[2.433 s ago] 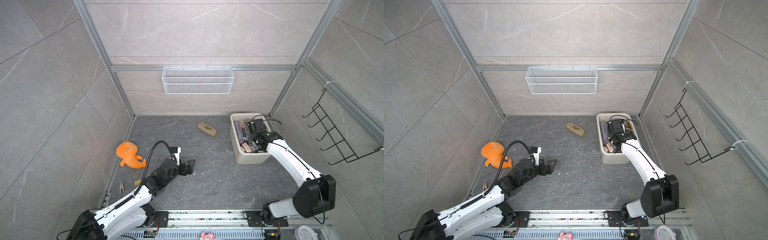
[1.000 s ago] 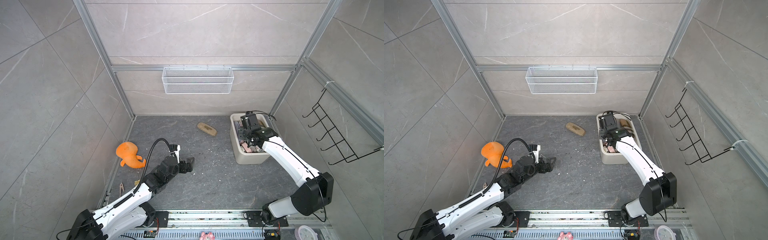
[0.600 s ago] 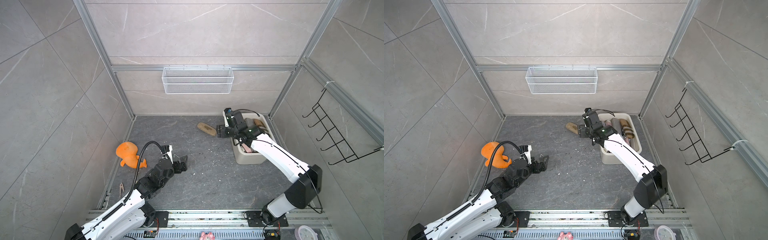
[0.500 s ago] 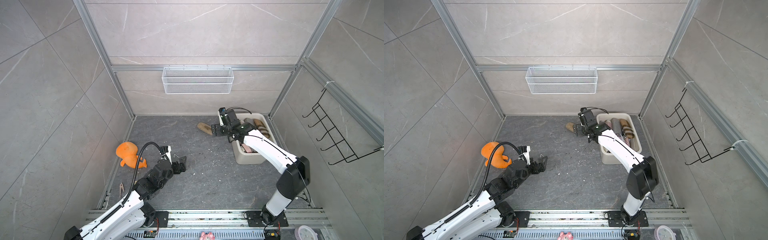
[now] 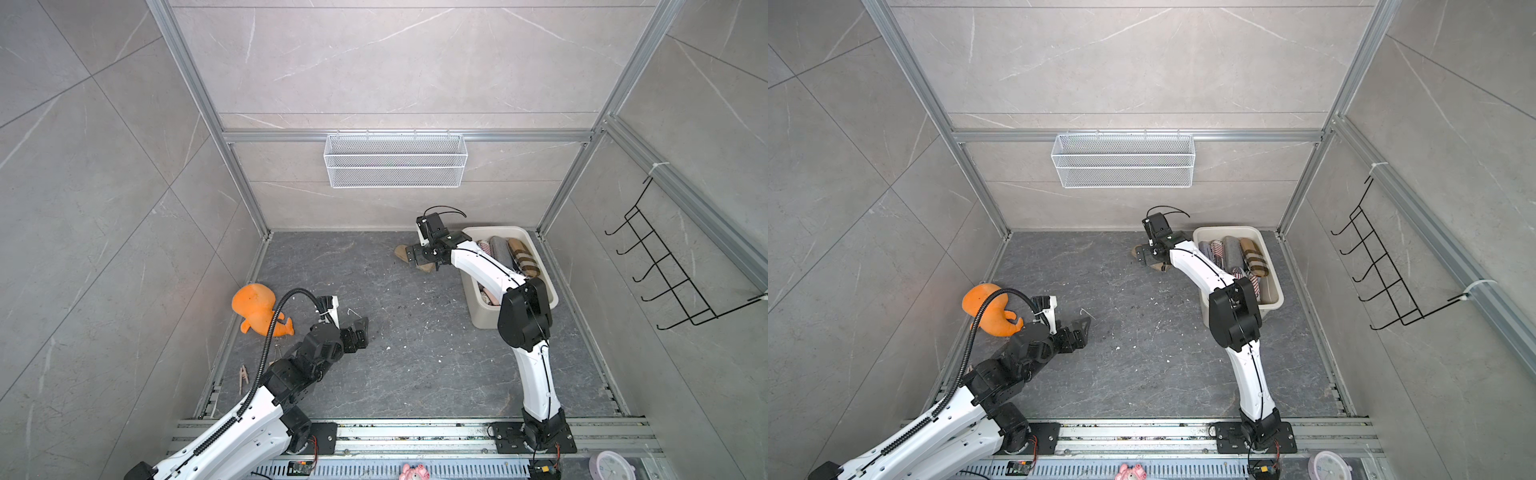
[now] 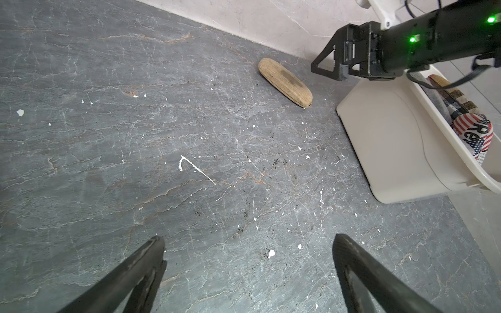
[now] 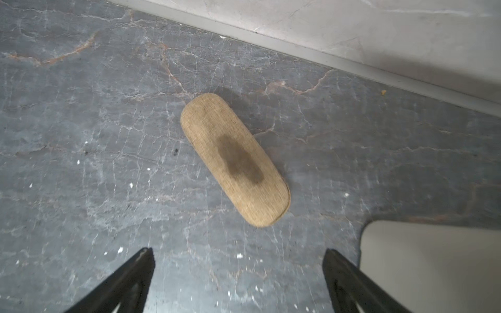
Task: Put the glasses cases into the storage boxes
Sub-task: Pick up the glasses case at the center of the board.
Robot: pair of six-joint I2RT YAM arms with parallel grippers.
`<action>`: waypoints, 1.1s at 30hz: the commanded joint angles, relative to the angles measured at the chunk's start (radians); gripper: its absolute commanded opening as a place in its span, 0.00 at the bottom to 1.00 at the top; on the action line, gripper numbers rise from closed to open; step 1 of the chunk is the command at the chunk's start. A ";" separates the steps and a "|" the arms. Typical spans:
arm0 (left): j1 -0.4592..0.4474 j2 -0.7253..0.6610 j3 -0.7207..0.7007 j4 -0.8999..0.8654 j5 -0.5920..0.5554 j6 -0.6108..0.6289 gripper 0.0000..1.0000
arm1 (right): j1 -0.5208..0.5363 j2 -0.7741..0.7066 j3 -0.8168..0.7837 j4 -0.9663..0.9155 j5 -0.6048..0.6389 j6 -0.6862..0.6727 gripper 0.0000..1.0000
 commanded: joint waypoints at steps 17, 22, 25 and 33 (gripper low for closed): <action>0.007 -0.018 0.026 -0.016 -0.026 0.019 0.99 | -0.039 0.608 0.931 -0.485 -0.105 -0.077 1.00; 0.007 -0.002 0.034 -0.009 -0.016 0.021 0.99 | -0.041 0.612 0.895 -0.452 -0.095 -0.082 1.00; 0.007 0.007 0.036 -0.009 -0.017 0.020 0.99 | -0.044 0.655 0.975 -0.497 -0.092 -0.087 1.00; 0.007 0.025 0.038 0.002 -0.010 0.016 0.99 | -0.031 0.664 0.945 -0.469 -0.036 -0.109 0.94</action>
